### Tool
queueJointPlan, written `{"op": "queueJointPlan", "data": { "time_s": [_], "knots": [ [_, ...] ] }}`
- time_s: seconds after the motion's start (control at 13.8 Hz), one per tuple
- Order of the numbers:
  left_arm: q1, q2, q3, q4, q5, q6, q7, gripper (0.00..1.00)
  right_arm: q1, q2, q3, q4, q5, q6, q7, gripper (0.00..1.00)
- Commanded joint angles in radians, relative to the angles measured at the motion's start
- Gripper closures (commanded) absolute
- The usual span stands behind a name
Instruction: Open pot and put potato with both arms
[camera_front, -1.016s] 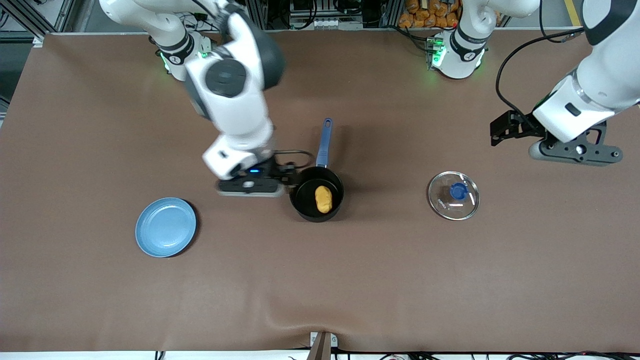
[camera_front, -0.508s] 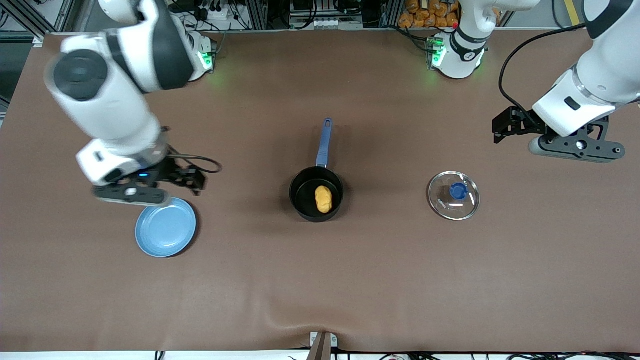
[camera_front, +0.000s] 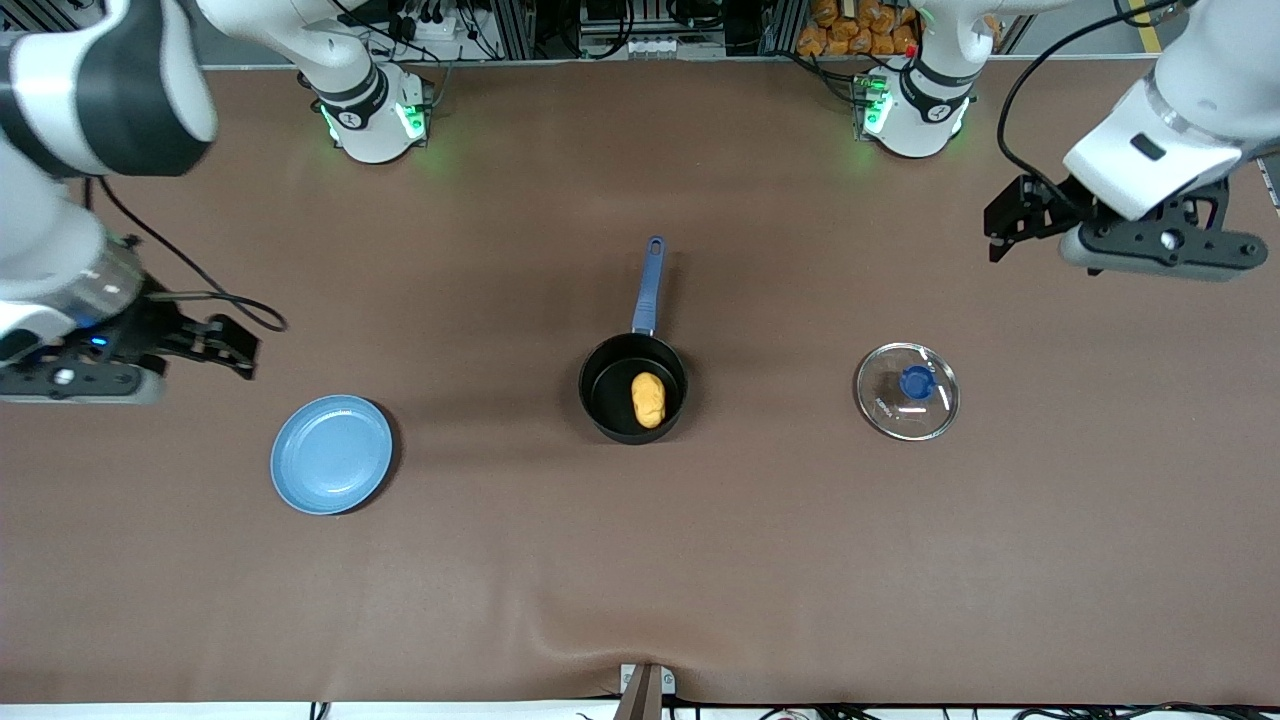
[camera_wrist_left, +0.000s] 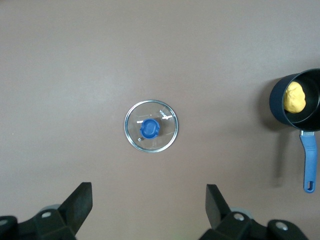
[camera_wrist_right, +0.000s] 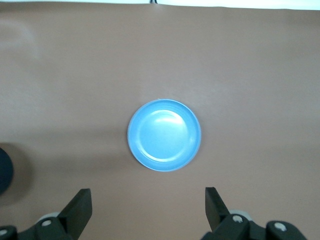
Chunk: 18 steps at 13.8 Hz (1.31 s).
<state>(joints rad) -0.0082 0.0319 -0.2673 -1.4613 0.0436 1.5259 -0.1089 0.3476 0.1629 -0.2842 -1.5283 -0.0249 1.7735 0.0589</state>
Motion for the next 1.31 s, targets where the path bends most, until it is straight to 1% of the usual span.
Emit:
{"op": "queueJointPlan", "data": {
  "time_s": [0.0,0.15,0.36,0.51,0.73,0.87,1.16,1.23],
  "knots": [
    [0.019,-0.084,-0.023,-0.097,0.022,-0.001,-0.028,0.00,-0.073,-0.097,0.020,-0.107,0.002,0.011,-0.068,0.00],
    [0.025,-0.089,-0.041,-0.108,0.022,-0.006,-0.026,0.00,-0.122,-0.121,0.019,-0.130,0.005,0.015,-0.132,0.00],
    [0.027,-0.084,-0.041,-0.094,0.019,-0.006,-0.026,0.00,-0.159,-0.140,0.019,-0.154,0.017,0.014,-0.163,0.00],
    [0.028,-0.079,-0.029,-0.079,0.015,-0.004,-0.023,0.00,-0.157,-0.155,0.019,-0.171,0.026,0.015,-0.163,0.00],
    [0.056,-0.078,0.008,-0.076,0.009,-0.004,-0.003,0.00,-0.156,-0.172,0.019,-0.176,0.028,0.006,-0.163,0.00],
    [0.085,-0.079,0.011,-0.076,0.007,-0.004,0.020,0.00,-0.154,-0.174,0.019,-0.176,0.026,0.006,-0.163,0.00],
    [0.085,-0.078,0.011,-0.074,0.009,-0.003,0.035,0.00,-0.154,-0.175,0.019,-0.176,0.026,0.006,-0.163,0.00],
    [0.085,-0.075,0.013,-0.061,0.009,-0.001,0.031,0.00,-0.154,-0.175,0.019,-0.176,0.026,0.006,-0.163,0.00]
  ]
}}
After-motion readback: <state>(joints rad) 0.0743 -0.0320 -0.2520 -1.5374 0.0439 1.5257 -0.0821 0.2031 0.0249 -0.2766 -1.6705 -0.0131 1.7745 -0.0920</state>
